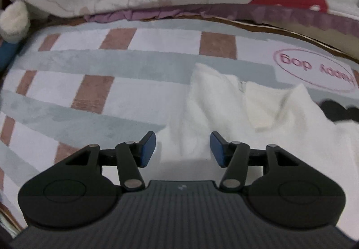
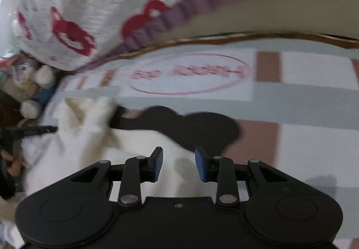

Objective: Fold clothes

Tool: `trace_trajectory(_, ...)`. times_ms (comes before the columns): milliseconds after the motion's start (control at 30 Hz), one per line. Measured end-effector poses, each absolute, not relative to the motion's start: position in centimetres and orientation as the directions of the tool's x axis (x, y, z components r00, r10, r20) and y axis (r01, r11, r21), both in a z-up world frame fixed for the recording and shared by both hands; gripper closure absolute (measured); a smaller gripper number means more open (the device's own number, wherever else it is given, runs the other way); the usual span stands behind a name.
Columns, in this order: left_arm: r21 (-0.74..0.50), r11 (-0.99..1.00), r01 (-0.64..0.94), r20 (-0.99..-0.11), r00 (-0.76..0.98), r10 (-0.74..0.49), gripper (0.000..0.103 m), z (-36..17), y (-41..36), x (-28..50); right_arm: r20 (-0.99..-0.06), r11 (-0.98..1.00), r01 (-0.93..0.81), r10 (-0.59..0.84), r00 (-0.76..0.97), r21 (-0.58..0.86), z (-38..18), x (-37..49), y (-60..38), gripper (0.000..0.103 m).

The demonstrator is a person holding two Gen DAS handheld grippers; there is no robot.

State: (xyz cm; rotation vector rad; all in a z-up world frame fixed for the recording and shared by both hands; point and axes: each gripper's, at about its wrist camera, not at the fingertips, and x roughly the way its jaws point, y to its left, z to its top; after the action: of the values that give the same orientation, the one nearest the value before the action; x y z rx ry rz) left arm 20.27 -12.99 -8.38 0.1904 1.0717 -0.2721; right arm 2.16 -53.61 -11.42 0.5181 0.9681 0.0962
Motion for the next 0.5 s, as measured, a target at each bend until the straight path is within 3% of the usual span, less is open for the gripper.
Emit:
trace_trajectory(133,0.002,0.965,0.264,-0.894,0.433,-0.116,0.041,-9.7,-13.3,21.8,-0.770,0.879,0.138,0.312,0.556,0.457,-11.6,2.0,-54.6,0.065)
trace_trajectory(300,-0.119,0.963,0.240,-0.893,0.398,-0.209,0.041,-9.9,-12.3,22.7,-0.743,0.875,0.073,0.360,0.565,0.479,-10.9,2.7,-53.9,0.057)
trace_trajectory(367,-0.235,0.935,0.267,-0.855,0.401,-0.329,0.068,-9.0,-11.6,22.5,-0.730,0.865,0.048,0.389,0.562,0.499,-11.2,3.3,-53.3,0.054)
trace_trajectory(433,-0.247,0.918,0.310,-0.835,0.413,-0.364,0.071,-8.0,-11.9,21.9,-0.708,0.848,0.016,0.432,0.559,0.530,-11.7,3.8,-52.6,0.053)
trace_trajectory(500,-0.183,0.916,0.356,-0.835,0.435,-0.336,0.071,-7.3,-12.7,21.4,-0.686,0.828,-0.018,0.476,0.551,0.560,-12.4,4.4,-51.8,0.052)
